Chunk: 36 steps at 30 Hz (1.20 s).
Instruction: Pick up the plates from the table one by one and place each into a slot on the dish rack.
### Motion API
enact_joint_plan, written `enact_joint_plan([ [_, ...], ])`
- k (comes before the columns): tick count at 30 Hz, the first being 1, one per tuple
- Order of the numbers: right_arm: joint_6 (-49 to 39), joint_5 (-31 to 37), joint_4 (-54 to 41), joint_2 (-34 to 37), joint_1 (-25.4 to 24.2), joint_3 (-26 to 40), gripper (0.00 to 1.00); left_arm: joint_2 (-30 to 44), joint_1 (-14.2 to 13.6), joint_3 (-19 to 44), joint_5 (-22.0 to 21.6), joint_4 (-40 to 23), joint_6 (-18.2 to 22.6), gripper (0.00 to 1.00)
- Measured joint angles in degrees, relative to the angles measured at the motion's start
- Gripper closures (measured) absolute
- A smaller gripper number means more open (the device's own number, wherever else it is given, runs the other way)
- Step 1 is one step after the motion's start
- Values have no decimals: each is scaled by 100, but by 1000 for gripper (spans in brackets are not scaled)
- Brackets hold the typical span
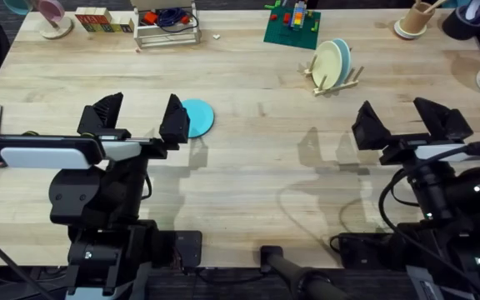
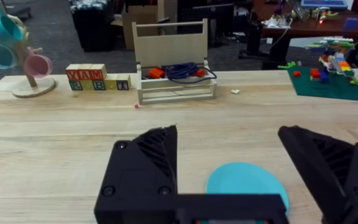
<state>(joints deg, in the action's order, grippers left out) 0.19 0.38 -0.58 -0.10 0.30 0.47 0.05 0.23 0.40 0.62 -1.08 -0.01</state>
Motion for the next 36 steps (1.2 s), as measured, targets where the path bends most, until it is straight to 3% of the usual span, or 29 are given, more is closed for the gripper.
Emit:
enact_joint_plan([
  [20,153,-7,-33,0,0,7,9,0,0,0,0,-10,2,7],
  [25,148,-4,364,0,0,-7,9,0,0,1,-7,484,3,6],
  [29,50,-4,668,0,0,23,9,0,0,66,-45,386,2,7],
  [32,-7,-4,508,9,0,225,9,0,0,433,-47,9,3,8],
  [36,-28,-4,-105,11,0,1008,10,4,0,1482,-48,-808,2,7],
])
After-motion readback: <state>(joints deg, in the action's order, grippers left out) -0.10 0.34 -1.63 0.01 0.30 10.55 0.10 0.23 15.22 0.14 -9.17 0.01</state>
